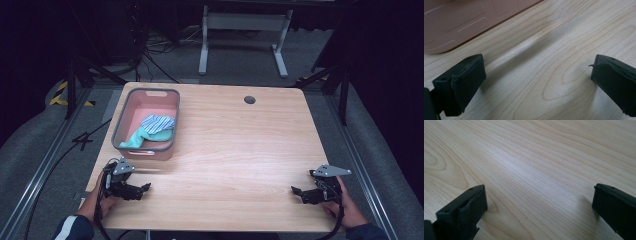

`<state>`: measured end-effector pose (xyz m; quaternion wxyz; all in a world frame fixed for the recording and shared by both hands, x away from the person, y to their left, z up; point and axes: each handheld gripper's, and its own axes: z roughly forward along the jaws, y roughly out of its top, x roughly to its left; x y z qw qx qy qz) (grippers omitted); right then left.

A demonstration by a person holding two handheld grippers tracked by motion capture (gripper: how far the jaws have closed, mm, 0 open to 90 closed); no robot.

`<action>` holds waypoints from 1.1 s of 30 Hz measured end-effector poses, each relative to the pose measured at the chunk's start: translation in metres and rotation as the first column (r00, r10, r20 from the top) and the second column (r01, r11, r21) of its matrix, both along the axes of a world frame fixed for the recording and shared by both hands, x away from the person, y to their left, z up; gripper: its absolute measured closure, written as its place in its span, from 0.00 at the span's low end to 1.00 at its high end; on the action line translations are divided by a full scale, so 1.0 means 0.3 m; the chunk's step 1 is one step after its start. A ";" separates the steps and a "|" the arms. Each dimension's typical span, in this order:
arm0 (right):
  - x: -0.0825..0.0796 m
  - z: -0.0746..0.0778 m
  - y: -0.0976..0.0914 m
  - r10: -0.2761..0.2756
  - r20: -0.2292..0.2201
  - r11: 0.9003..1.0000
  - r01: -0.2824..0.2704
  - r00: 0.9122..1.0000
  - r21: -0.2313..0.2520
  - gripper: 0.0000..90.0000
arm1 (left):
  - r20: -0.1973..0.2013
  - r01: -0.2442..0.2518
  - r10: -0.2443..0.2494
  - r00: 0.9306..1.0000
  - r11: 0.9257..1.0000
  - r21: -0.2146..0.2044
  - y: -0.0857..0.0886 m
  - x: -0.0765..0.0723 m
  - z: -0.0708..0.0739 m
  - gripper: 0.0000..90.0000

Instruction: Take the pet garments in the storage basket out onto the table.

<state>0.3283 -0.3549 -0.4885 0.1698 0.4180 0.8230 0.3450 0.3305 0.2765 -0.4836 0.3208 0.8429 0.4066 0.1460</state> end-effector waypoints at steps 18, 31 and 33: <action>0.000 0.000 0.000 0.000 0.000 1.000 0.000 1.000 0.000 0.00 | 0.019 0.026 -0.026 0.999 1.000 -0.002 0.014 -0.017 0.003 0.04; 0.000 0.000 0.000 -0.002 -0.001 1.000 0.002 1.000 0.003 0.00 | -0.010 0.079 -0.079 0.997 0.996 0.038 0.031 -0.028 0.032 0.20; 0.000 0.000 0.000 -0.001 0.000 1.000 0.001 1.000 0.002 0.00 | -0.010 0.085 -0.085 0.996 0.995 0.043 0.027 -0.033 0.037 0.21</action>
